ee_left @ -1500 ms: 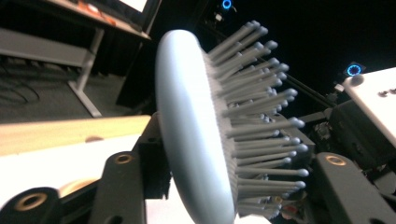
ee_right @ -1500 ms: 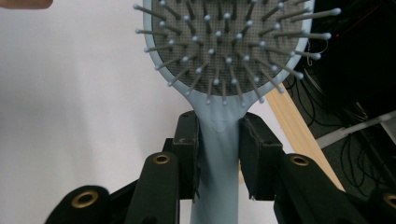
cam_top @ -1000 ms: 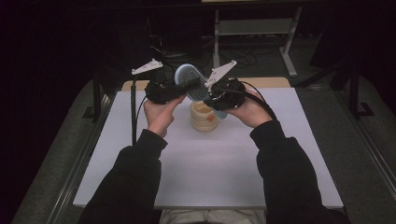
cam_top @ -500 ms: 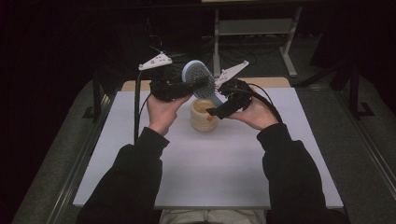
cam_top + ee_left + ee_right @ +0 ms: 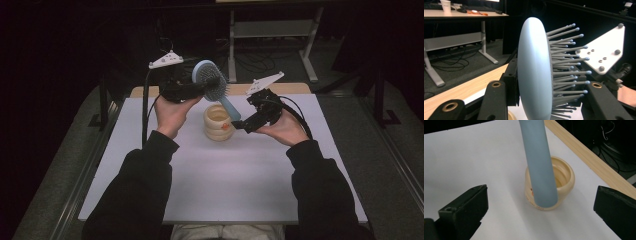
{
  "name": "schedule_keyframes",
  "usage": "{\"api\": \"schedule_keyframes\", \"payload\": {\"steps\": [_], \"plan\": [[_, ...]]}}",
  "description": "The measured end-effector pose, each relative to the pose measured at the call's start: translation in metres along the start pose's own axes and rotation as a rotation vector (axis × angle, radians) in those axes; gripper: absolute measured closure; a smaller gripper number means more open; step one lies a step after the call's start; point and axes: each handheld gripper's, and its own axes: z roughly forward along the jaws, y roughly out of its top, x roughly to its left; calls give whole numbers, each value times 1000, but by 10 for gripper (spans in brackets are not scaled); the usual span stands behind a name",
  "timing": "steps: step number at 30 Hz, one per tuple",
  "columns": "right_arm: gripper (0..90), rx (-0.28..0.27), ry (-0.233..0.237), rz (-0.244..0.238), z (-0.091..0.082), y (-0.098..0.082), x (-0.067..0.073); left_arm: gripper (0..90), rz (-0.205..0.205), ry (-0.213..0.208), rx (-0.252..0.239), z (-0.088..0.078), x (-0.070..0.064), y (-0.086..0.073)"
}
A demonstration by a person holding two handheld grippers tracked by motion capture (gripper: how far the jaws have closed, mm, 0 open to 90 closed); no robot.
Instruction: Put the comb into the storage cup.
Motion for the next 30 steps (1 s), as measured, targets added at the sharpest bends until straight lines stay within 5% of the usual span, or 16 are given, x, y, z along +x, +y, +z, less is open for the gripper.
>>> {"api": "schedule_keyframes", "payload": {"steps": [30], "plan": [[0,-57,-10,93,-19,-63,-6,551,-14,56,-1,-2,29,4]]}}
